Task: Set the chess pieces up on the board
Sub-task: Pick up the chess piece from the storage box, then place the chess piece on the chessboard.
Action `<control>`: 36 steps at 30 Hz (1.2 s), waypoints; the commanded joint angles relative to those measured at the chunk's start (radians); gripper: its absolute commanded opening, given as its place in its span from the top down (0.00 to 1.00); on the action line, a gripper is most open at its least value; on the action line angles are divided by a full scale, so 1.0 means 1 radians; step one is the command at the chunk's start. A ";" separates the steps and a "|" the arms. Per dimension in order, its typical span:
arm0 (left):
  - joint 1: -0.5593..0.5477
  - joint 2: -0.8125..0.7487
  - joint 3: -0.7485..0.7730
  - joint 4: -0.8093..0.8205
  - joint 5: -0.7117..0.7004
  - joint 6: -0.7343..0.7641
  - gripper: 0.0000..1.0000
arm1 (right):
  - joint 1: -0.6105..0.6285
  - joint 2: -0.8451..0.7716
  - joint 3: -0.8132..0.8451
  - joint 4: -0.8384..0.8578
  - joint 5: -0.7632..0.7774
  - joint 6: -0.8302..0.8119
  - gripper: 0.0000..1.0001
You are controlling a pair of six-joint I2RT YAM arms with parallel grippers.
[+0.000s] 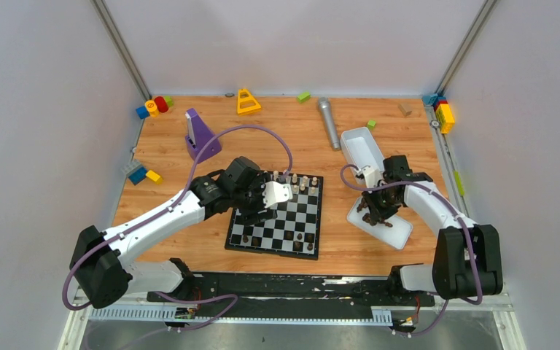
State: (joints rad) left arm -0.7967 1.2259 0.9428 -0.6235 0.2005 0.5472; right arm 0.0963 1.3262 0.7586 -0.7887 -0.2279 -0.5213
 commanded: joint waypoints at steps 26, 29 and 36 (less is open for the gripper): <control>0.204 -0.033 -0.012 0.065 0.017 -0.071 0.19 | 0.201 -0.155 0.235 -0.182 -0.268 0.006 1.00; 0.305 -0.028 0.004 0.060 0.037 -0.106 0.18 | 0.356 -0.113 0.307 -0.153 -0.241 0.032 1.00; 0.608 -0.016 0.050 0.045 0.100 -0.184 0.13 | 0.639 0.116 0.552 -0.136 -0.182 0.017 1.00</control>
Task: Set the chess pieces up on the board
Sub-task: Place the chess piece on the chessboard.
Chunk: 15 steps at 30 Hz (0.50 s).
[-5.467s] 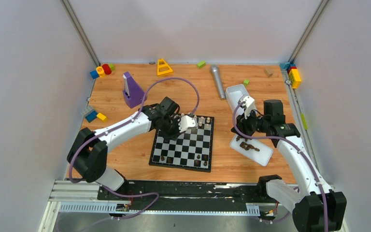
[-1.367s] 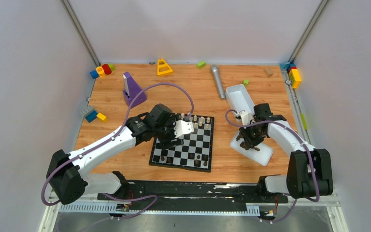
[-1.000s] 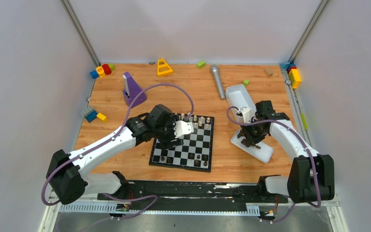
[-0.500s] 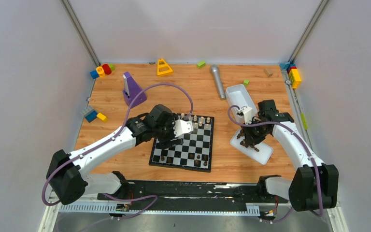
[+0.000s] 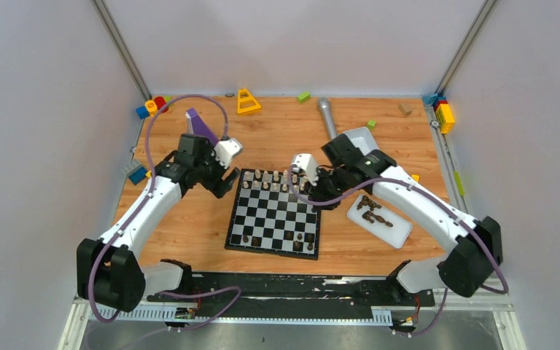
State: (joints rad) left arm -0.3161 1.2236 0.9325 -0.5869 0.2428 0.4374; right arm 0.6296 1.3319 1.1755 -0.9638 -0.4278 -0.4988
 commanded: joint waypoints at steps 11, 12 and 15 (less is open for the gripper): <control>0.409 0.041 0.112 0.013 0.000 -0.155 0.10 | 0.388 0.626 0.692 -0.022 0.139 -0.017 1.00; 0.417 0.044 0.114 0.014 -0.001 -0.157 0.10 | 0.402 0.669 0.742 -0.035 0.140 -0.017 1.00; 0.442 0.041 0.110 0.020 -0.015 -0.162 0.10 | 0.437 0.774 0.864 -0.067 0.141 -0.013 1.00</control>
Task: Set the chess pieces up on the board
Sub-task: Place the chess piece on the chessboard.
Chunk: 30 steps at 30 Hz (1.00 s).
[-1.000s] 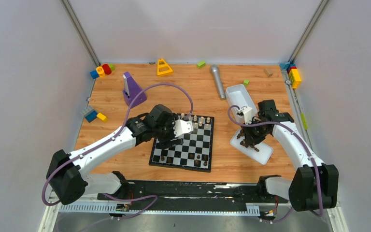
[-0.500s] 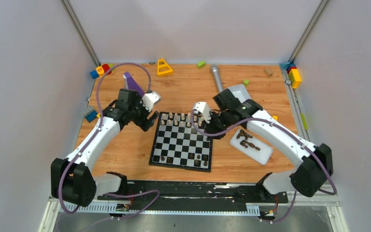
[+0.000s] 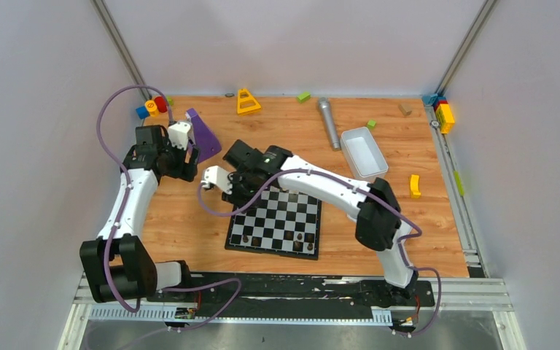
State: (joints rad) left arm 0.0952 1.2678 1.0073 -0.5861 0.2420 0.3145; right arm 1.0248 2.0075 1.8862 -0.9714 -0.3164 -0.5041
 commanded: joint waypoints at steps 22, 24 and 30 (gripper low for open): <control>0.066 0.006 0.030 0.022 -0.041 -0.048 0.07 | 0.148 0.311 0.237 -0.100 0.013 -0.022 1.00; 0.066 0.006 0.028 0.020 -0.040 -0.047 0.07 | 0.154 0.316 0.235 -0.102 0.017 -0.023 1.00; 0.066 0.004 0.028 0.020 -0.042 -0.045 0.07 | 0.173 0.321 0.221 -0.106 0.033 -0.030 1.00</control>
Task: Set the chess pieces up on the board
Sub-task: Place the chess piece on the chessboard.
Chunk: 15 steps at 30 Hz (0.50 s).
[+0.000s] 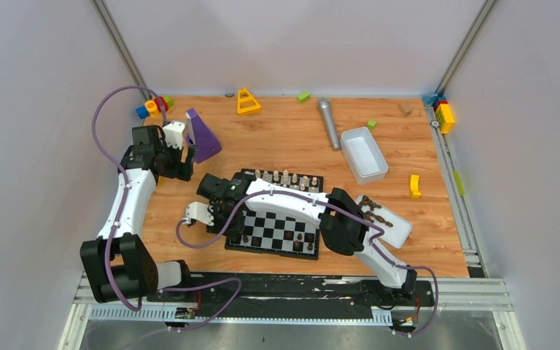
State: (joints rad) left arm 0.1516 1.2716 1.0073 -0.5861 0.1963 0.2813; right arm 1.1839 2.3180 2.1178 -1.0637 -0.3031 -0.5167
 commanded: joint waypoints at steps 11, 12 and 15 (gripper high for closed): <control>0.009 0.006 0.025 0.020 0.007 -0.008 0.07 | 0.025 0.025 -0.021 -0.019 0.048 -0.022 0.98; 0.009 0.006 0.024 0.020 0.008 -0.009 0.07 | 0.025 0.026 -0.018 -0.018 0.051 -0.020 0.98; 0.009 0.007 0.022 0.020 0.010 -0.006 0.07 | 0.025 0.033 -0.008 -0.015 0.061 -0.019 0.98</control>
State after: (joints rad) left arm 0.1516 1.2720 1.0073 -0.5861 0.1963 0.2817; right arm 1.2034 2.3268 2.0907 -1.0790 -0.2764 -0.5259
